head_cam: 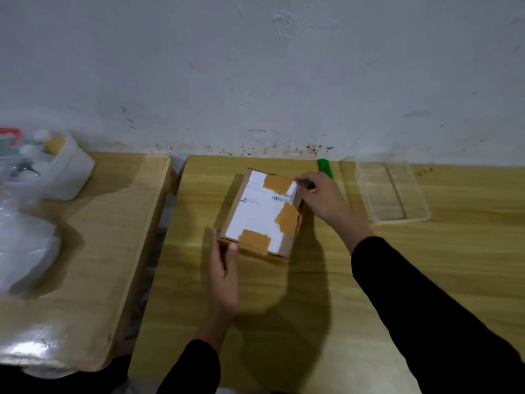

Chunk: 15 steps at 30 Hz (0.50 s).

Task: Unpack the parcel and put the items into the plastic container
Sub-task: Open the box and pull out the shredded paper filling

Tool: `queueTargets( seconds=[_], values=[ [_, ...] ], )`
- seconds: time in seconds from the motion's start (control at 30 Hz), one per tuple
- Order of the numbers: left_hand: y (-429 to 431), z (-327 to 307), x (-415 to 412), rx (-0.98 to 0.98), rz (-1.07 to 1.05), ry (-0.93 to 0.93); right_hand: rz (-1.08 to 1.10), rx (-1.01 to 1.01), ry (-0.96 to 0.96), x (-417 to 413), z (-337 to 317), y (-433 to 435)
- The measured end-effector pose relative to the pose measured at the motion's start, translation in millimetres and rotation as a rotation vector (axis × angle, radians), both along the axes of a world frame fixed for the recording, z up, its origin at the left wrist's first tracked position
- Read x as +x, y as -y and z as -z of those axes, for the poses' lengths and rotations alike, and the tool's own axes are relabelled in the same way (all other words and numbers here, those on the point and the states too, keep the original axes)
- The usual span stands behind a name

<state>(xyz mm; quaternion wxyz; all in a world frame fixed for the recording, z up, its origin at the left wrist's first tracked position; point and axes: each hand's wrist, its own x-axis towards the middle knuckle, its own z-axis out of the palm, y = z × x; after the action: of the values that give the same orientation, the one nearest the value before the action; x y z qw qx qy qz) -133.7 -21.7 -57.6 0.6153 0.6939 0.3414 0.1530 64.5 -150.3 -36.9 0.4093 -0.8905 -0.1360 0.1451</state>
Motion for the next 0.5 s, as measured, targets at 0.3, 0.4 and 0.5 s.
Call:
queueTargets(
  seconds=[0.3, 0.4, 0.5],
  values=[
    [0, -17, 24, -0.336, -0.197, -0.008, 0.017, 0.131, 0.095, -118, 13, 76],
    [19, -20, 26, -0.346, -0.107, -0.028, -0.036, 0.135, 0.308, -139, 7, 105],
    [40, -23, 28, -0.353, -0.010, -0.013, -0.170, 0.105, 0.423, -147, 3, 123]
  ],
)
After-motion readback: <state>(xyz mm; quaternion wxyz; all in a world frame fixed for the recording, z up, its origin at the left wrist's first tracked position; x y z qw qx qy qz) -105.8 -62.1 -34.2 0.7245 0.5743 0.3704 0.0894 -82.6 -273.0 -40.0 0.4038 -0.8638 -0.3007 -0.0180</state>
